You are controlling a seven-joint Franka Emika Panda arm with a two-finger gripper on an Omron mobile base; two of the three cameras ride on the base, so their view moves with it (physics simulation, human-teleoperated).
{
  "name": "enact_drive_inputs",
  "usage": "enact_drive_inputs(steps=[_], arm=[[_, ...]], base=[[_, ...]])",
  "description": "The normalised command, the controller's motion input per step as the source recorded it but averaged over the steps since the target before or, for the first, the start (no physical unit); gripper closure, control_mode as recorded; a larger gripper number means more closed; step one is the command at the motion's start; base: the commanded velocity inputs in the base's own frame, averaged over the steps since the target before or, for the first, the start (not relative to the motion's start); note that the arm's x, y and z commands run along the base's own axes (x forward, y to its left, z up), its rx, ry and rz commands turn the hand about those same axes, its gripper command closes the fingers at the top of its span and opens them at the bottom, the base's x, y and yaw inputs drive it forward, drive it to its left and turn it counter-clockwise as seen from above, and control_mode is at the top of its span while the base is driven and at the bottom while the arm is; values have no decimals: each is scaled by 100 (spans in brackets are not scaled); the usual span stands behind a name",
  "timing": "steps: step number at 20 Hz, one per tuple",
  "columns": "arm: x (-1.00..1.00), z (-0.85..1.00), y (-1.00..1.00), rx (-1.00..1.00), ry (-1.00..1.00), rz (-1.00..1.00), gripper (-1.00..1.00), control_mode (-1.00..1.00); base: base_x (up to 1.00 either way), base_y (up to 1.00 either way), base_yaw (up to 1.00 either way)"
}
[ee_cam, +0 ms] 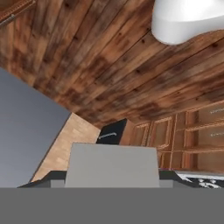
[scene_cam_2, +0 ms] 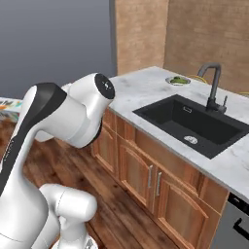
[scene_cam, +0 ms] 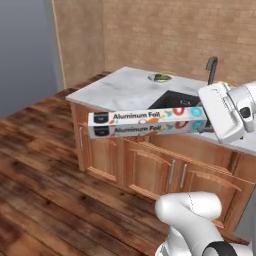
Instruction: Retrieve the tupperware and aluminum foil from the cabinet and place them on the dining counter near the plate with avocado and cucumber to prepare for storing leftovers.
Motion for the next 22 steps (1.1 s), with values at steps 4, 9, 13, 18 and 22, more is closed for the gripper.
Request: enact_drive_inputs(steps=[4, 9, 13, 18, 22], arm=[[0, 0, 0, 0, 0, 0, 100, 100], [0, 0, 0, 0, 0, 0, 100, 100], [0, 0, 0, 0, 0, 0, 100, 100], [0, 0, 0, 0, 0, 0, 100, 100], [0, 0, 0, 0, 0, 0, 100, 100]], base=[[82, 93, -35], [74, 100, -34], [59, 100, -31], [46, 100, -29], [43, 100, -28]])
